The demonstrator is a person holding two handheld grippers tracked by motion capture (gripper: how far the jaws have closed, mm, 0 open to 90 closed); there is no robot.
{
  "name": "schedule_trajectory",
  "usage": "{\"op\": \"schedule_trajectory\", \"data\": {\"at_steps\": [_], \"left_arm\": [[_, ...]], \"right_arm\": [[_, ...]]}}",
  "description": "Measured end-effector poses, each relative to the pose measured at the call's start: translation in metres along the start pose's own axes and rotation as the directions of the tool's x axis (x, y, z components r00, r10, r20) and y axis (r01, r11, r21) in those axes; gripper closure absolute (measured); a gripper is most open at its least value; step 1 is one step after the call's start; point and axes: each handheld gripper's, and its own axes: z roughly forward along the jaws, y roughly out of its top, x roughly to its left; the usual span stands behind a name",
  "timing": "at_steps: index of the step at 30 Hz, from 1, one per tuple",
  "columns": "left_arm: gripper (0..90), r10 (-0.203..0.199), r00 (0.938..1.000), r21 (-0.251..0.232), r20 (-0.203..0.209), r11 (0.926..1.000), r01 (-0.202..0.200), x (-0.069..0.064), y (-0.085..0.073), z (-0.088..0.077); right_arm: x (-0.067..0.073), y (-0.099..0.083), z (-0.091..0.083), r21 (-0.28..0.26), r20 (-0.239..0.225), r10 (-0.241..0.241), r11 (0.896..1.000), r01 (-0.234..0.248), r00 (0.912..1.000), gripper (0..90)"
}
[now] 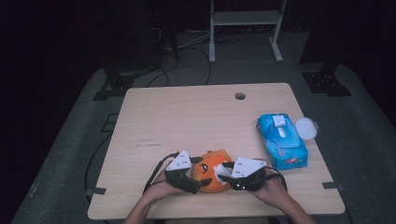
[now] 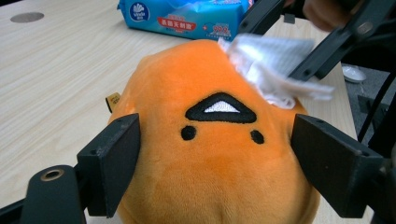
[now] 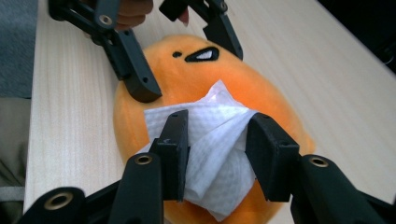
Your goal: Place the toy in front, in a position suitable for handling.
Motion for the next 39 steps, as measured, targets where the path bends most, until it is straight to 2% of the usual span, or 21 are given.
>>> {"op": "schedule_trajectory", "data": {"at_steps": [3,6,9,15,22,30,32,33,36,39], "left_arm": [[15.4,0.02,0.9997,0.035,-0.016,0.9992,-0.019,-0.002,0.01,-0.006],[15.8,0.016,0.9998,0.028,-0.011,0.9995,-0.016,-0.003,0.012,-0.009],[22.2,0.032,0.9994,0.05,-0.014,0.9982,-0.032,-0.004,0.01,-0.007],[24.5,0.009,0.9999,0.045,-0.012,0.9989,-0.008,0.001,0.006,-0.006],[25.1,-0.002,1.0,0.034,-0.007,0.9994,0.002,0.003,0.005,-0.006],[25.1,-0.019,0.9998,0.031,0.003,0.9993,0.019,0.007,0.002,-0.008],[25.1,-0.03,0.9995,0.027,0.004,0.9992,0.03,0.01,0.001,-0.009],[25.1,-0.033,0.9994,0.026,0.005,0.9991,0.033,0.011,0.0,-0.01],[25.1,-0.042,0.9991,0.025,0.006,0.9988,0.041,0.013,0.0,-0.01],[25.1,-0.05,0.9987,0.026,0.0,0.9984,0.05,0.015,-0.002,-0.009]], "right_arm": [[-0.001,-0.005,0.007,0.004,-0.021,0.047,0.999,-0.047,0.9987,59.3],[-0.001,-0.004,0.006,0.026,-0.014,0.063,0.998,-0.063,0.9979,60.7],[-0.002,-0.004,0.006,0.058,-0.016,0.101,0.993,-0.1,0.9948,67.3],[-0.005,-0.002,0.002,0.099,-0.02,0.123,0.988,-0.12,0.9922,76.2],[-0.01,-0.004,-0.005,0.1,-0.029,0.146,0.985,-0.142,0.9889,77.9],[-0.014,-0.01,-0.015,0.109,-0.017,0.162,0.981,-0.16,0.9866,78.4],[-0.017,-0.014,-0.018,0.112,-0.015,0.185,0.977,-0.183,0.9826,78.4],[-0.021,-0.017,-0.02,0.104,-0.022,0.216,0.972,-0.213,0.9761,78.5],[-0.023,-0.019,-0.022,0.097,-0.025,0.236,0.968,-0.233,0.9714,78.5],[-0.023,-0.015,-0.023,0.065,-0.053,0.263,0.963,-0.26,0.9632,78.7]]}}
